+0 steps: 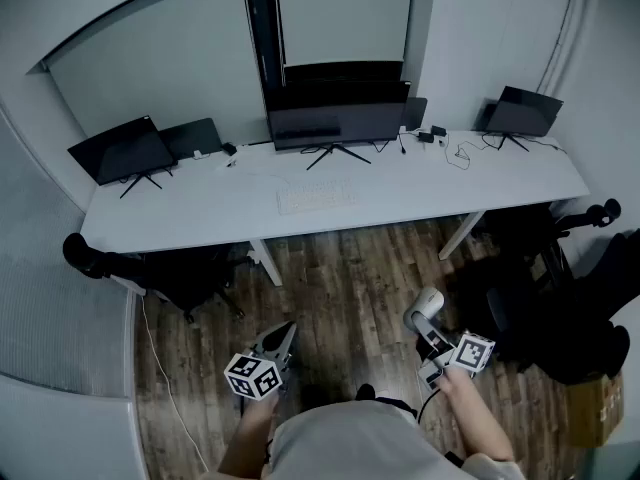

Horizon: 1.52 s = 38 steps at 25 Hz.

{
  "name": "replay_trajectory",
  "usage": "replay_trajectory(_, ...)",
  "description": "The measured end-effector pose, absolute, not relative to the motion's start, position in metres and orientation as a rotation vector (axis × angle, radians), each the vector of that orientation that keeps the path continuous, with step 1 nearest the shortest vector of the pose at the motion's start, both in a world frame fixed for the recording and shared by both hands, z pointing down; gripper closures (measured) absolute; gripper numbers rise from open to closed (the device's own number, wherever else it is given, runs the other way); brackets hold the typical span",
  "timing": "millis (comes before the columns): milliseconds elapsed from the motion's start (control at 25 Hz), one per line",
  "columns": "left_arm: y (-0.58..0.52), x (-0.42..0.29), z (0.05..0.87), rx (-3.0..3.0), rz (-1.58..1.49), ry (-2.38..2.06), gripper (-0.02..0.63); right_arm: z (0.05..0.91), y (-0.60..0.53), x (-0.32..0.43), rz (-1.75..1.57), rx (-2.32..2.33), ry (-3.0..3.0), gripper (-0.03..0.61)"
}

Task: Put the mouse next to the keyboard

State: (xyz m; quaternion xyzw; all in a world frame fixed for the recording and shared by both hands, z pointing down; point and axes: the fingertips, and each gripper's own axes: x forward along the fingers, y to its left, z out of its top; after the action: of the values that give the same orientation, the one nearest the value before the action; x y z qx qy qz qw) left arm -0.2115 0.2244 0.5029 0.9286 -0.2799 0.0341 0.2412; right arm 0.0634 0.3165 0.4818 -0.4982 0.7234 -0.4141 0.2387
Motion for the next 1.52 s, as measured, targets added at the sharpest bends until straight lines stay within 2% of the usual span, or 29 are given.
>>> replay_trajectory(560,0.218,-0.195,0.506,2.536,0.111,-0.784,0.597,0.463,0.302,0.077,-1.102,-1.207,1.941,0.443)
replay_trajectory(1520,0.226,-0.123,0.522,2.467,0.098,-0.946,0.597,0.485,0.279,0.161,-1.178,-1.149,2.1,0.443)
